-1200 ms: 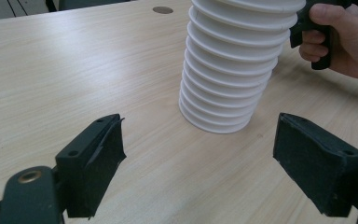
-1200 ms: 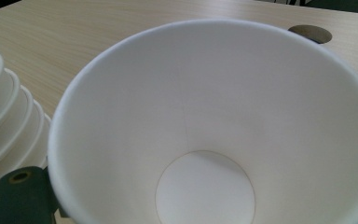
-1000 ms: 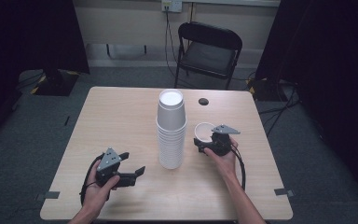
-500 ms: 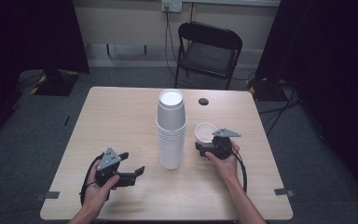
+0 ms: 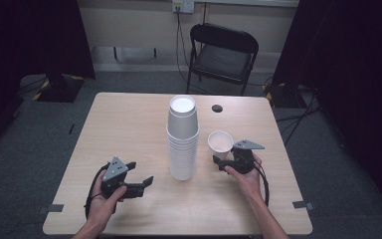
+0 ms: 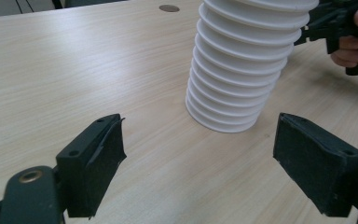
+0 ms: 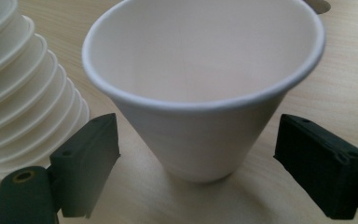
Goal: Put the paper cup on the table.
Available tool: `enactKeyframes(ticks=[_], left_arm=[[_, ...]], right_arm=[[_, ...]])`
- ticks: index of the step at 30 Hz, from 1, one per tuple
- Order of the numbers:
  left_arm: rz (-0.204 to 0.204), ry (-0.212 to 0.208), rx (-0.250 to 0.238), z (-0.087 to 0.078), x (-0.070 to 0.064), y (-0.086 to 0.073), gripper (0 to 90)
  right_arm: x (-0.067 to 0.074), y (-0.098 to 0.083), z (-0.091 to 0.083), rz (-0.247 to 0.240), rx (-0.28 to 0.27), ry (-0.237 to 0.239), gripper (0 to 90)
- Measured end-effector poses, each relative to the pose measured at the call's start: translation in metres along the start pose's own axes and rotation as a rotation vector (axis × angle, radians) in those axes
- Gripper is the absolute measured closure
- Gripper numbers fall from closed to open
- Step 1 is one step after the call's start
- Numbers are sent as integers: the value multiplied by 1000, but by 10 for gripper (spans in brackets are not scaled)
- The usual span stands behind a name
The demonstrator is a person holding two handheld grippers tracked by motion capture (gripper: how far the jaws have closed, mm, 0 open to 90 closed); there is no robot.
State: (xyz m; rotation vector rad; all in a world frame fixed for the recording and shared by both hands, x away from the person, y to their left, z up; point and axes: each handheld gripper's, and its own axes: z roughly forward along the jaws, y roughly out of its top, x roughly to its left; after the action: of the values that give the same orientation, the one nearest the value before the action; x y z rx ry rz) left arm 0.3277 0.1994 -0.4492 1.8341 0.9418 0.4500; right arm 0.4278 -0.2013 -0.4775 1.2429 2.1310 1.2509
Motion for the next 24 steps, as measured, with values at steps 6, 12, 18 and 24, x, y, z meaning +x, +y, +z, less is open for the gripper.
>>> enactKeyframes(ticks=[6,12,18,24], left_arm=[[-12,20,0,-1,3,0,160],[-18,40,1,-1,6,0,161],[-44,62,1,-3,10,2,163],[-42,65,5,-4,10,5,162]], right_arm=[[3,-4,-15,-6,5,11,135],[1,-2,-35,14,-14,3,136],[0,-1,-57,27,-32,-9,137],[3,-3,-82,41,-61,-15,139]])
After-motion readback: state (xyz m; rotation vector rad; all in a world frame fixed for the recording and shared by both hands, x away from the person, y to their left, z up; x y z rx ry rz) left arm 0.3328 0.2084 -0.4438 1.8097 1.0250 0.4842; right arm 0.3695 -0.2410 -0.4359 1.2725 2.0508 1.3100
